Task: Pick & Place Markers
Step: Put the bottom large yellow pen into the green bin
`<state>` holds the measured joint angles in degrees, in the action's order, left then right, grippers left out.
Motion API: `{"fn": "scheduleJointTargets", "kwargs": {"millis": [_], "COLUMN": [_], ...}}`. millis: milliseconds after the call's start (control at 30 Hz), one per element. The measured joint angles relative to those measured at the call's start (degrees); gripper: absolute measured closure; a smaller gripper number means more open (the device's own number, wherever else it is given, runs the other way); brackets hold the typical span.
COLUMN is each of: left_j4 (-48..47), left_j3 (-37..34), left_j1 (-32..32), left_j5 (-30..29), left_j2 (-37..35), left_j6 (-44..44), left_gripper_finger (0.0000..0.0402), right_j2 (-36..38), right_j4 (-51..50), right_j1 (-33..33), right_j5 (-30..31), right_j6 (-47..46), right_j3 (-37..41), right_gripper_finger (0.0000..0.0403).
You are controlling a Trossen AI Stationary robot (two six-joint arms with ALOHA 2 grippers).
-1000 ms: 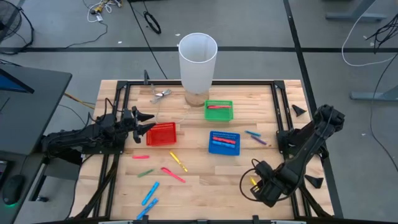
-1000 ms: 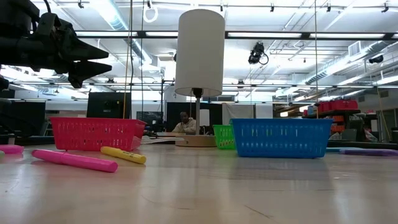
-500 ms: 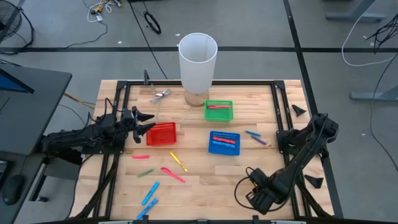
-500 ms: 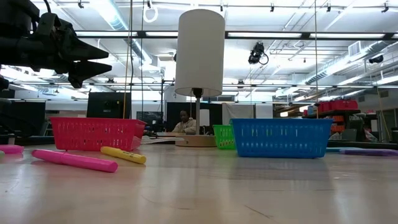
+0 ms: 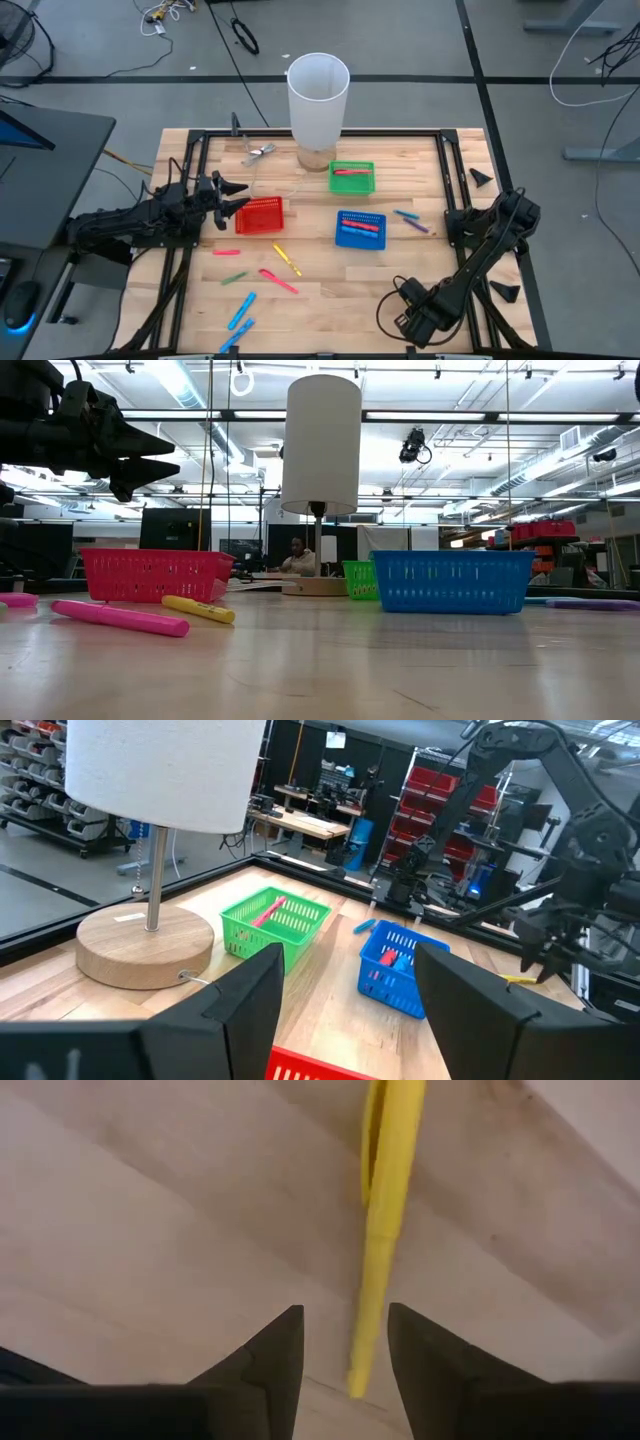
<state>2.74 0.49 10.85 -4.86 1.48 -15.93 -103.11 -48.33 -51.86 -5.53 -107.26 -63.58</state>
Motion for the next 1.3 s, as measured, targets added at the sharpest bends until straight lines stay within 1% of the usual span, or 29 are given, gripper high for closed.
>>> {"fn": "scheduleJointTargets", "kwargs": {"millis": [533,700,933,1033,1133,1300], "left_j4": [0.0,0.0,0.0,0.0,0.0,0.0], "left_j3": [0.0,0.0,0.0,0.0,0.0,0.0], "left_j1": [0.0,0.0,0.0,0.0,0.0,0.0], "left_j5": [0.0,0.0,0.0,0.0,0.0,0.0], "left_j2": [0.0,0.0,0.0,0.0,0.0,0.0], "left_j6": [0.0,0.0,0.0,0.0,0.0,0.0], "left_gripper_finger": [0.017,0.017,0.017,0.017,0.017,0.017], "right_j2": [0.3,0.3,0.2,0.2,0.2,1.4], "right_j4": [5.2,5.6,5.9,5.9,5.9,4.3], "right_j1": [0.0,0.0,0.0,0.0,0.0,1.6], "right_j5": [-0.4,-0.5,-0.6,-0.6,-0.6,-1.2], "right_j6": [-0.5,-0.3,0.1,0.2,1.7,5.2], "right_j3": [5.5,5.5,5.5,5.5,5.5,5.6], "right_gripper_finger": [0.0257,0.0287,0.0357,0.0381,0.0389,0.0385]}}
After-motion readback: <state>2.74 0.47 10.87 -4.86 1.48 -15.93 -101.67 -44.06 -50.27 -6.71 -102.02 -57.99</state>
